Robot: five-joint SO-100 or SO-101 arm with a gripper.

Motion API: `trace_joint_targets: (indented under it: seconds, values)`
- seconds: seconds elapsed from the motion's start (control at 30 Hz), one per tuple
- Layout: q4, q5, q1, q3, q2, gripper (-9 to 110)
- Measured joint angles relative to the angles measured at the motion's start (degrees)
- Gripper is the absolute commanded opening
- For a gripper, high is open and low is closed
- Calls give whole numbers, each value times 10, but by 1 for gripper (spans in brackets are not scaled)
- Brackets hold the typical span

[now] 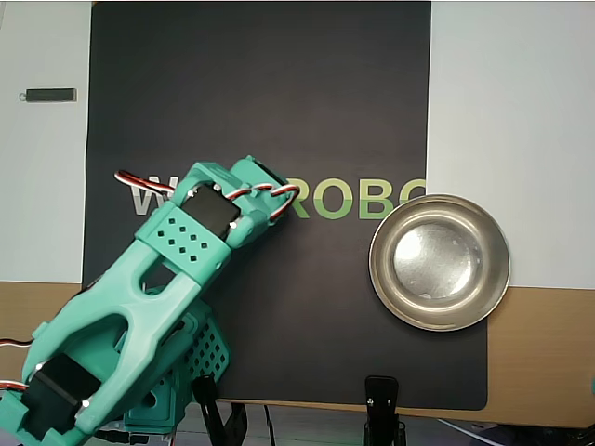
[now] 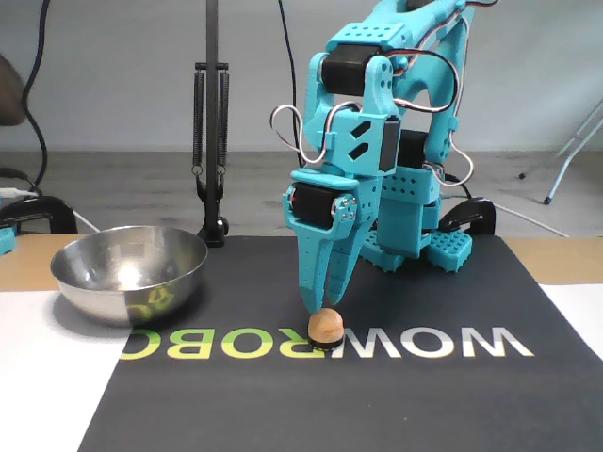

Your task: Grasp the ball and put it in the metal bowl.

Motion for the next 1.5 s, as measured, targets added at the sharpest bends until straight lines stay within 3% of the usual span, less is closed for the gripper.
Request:
trace_joint_targets:
  seconds: [0.07,0.2,0.3,1.5]
  values:
    - [0,0,0,0,0,38]
    - [0,0,0,0,0,56]
    - [1,0,0,0,0,61]
    - [-29,0,0,32,-1,61]
